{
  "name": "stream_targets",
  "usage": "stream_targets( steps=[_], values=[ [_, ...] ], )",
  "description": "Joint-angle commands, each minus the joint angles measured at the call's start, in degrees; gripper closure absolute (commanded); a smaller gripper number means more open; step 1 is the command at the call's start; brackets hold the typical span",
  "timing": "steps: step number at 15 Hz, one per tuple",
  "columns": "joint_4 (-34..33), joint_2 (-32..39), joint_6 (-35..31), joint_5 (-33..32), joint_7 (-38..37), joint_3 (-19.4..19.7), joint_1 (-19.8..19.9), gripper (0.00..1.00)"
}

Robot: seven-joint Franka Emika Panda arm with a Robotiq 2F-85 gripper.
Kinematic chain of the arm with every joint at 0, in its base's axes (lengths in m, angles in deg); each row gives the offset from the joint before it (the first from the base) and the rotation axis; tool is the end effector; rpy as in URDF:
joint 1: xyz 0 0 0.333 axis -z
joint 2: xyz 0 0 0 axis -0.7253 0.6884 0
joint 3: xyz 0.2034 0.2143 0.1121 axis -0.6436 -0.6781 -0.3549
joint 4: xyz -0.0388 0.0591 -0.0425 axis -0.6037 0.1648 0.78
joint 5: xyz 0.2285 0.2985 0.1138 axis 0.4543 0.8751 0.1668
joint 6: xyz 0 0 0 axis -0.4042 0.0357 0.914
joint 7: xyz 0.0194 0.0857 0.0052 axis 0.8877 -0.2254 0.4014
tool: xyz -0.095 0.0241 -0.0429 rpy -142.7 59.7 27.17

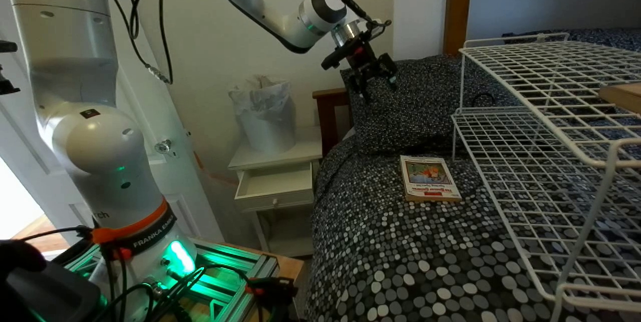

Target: Pick up the book on the bed and put it in the opened bedside cabinet drawer

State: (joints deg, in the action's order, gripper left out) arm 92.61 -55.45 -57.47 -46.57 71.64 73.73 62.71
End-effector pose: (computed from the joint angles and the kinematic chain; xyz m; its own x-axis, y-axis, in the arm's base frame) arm 0.5129 -0.3418 0.3773 0.9646 -0.2610 0.0379 -0.2467 -0.8423 0.4792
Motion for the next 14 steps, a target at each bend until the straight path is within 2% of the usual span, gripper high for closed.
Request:
stream_targets(
  steps=[1,7,10,14],
  values=[
    [-0.26,7.66,-1.61,-5.51,-5.0,2.23,-0.68,0.0],
    [-4.56,19.63,-4.76,-4.04,-5.62,3.06,0.44,0.0],
    [-7.95,23.74,-8.34,-4.21,-7.4,4.46,0.55,0.0],
    [-13.08,28.52,-8.21,-2.77,-6.74,5.25,0.57,0.0]
  ],
)
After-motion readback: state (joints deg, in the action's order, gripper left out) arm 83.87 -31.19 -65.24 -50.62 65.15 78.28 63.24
